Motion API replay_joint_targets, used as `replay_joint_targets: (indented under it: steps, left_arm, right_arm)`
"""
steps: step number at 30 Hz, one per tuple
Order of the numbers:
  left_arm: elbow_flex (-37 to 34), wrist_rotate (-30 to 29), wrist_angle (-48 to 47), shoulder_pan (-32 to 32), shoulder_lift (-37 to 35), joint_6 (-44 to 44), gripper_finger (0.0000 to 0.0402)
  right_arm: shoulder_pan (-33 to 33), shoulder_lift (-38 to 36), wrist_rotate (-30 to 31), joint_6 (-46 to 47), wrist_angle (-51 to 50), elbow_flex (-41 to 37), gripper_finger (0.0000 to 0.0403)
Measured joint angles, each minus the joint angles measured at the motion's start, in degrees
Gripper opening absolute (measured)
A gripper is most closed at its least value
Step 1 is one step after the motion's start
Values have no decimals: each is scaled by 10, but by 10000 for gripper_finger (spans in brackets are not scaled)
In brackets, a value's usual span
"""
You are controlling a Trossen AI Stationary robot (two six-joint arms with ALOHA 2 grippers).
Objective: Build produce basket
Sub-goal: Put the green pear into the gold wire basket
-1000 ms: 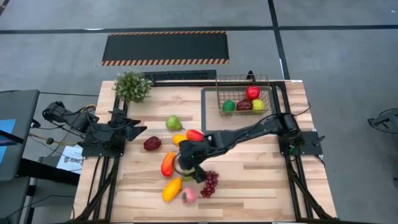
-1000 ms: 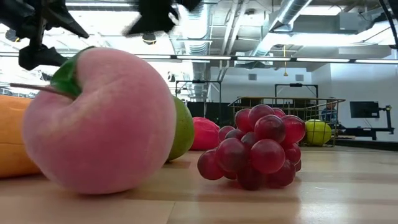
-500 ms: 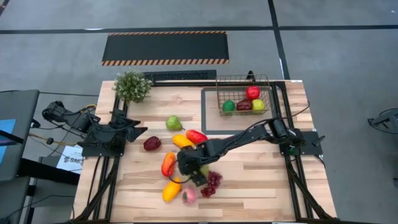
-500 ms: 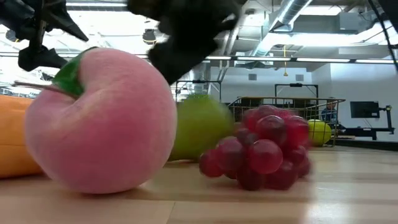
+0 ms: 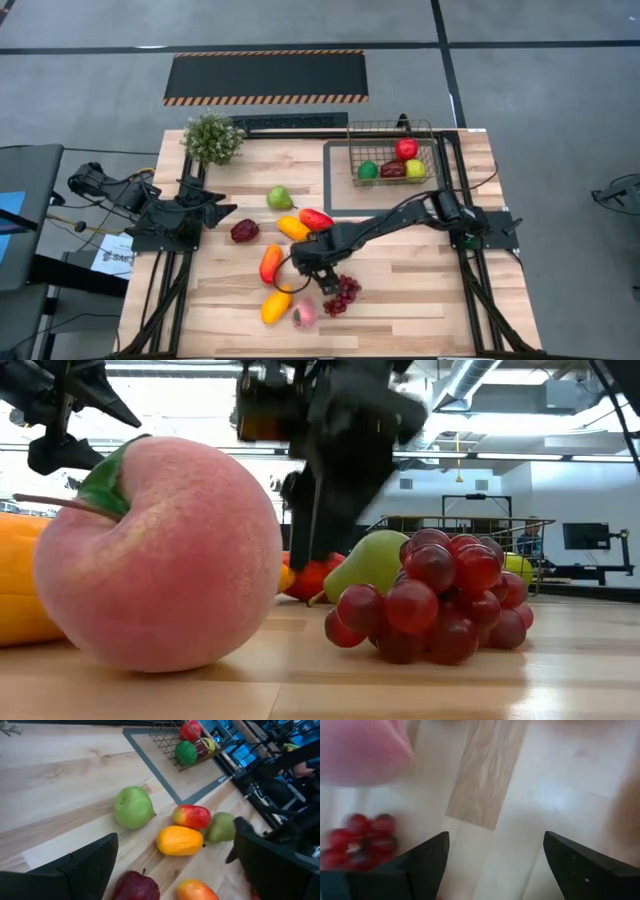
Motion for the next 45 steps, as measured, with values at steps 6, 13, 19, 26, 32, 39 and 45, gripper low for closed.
replay_joint_targets:
  steps: [6, 13, 19, 26, 32, 39, 45]
  left_arm:
    - [0, 0, 0, 0, 0, 0, 385]
    - [0, 0, 0, 0, 0, 0, 385]
    - [0, -1, 0, 0, 0, 0, 385]
    - [0, -6, -1, 0, 0, 0, 385]
    - [0, -11, -4, 0, 0, 0, 385]
    - [0, -15, -6, 0, 0, 0, 385]
    - [0, -15, -12, 0, 0, 0, 385]
  right_arm:
    - [-18, -72, 13, 70, -36, 1, 336]
    - [-66, -114, 53, 69, -118, 2, 343]
    - [-87, -97, 55, -12, -131, 3, 346]
    - [-89, -51, 60, -23, -165, 1, 362]
    - [-98, 3, 24, -2, -195, 1, 382]
    - [-97, 19, 0, 10, -209, 1, 389]
    - [-103, -48, 3, 25, -216, 1, 390]
